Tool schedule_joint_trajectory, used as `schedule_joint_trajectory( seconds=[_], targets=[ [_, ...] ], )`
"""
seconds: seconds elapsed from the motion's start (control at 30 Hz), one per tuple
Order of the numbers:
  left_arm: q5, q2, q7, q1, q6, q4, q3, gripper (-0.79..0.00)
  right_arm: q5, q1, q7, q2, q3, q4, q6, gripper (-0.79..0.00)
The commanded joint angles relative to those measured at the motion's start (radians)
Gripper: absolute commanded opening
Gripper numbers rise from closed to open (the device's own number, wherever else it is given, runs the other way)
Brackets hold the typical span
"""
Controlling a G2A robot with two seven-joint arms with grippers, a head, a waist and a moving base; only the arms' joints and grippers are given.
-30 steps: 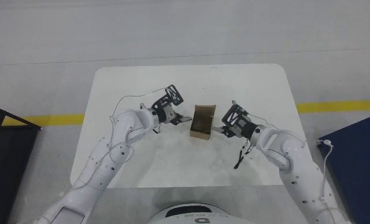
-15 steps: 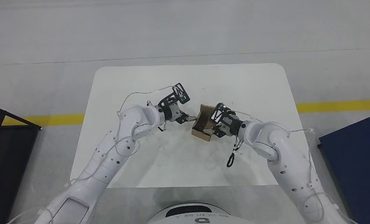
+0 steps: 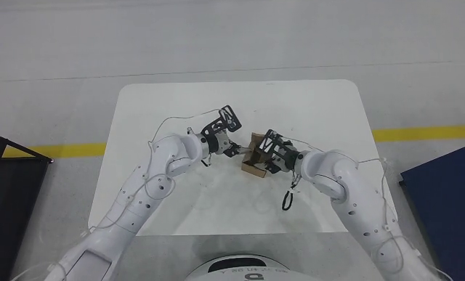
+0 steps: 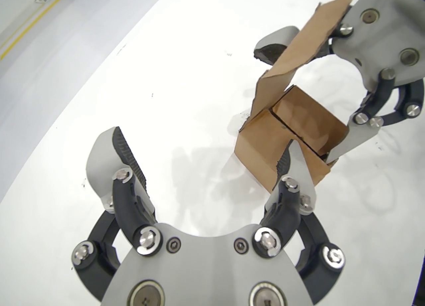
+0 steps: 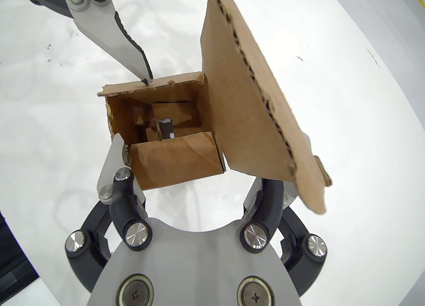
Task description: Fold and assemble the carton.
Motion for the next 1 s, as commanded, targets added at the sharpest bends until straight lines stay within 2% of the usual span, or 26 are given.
schedule_joint_trajectory(
  seconds=[0.0,0.17,0.4,0.57,0.73,0.87,0.97],
  targets=[
    [0.005,-0.003,-0.005,-0.006,0.005,0.007,0.014,0.0,-0.007,0.002,0.01,-0.001,-0.01,-0.009,0.012,-0.028],
    [0.023,-0.013,-0.035,-0.029,0.012,0.026,0.054,0.0,0.003,-0.01,-0.03,0.001,-0.004,-0.03,0.01,-0.034],
    [0.029,-0.019,-0.042,-0.05,0.025,0.036,0.072,0.0,0.007,-0.097,-0.162,0.017,0.089,-0.069,0.011,-0.025],
    [0.025,-0.02,-0.039,-0.053,0.029,0.031,0.069,0.0,-0.016,-0.144,-0.314,0.03,0.16,-0.071,-0.063,-0.049],
    [0.024,-0.014,-0.03,-0.042,0.03,0.016,0.043,0.0,-0.179,-0.212,-0.462,0.038,0.164,-0.141,-0.081,-0.099],
    [0.048,0.003,-0.047,-0.012,0.026,-0.027,-0.008,0.0,-0.216,-0.197,-0.467,0.041,0.147,-0.124,-0.116,-0.086],
    [0.066,0.022,-0.062,0.032,-0.01,-0.074,-0.061,0.0,-0.232,-0.178,-0.448,0.04,0.13,-0.121,-0.126,-0.117]
  ],
)
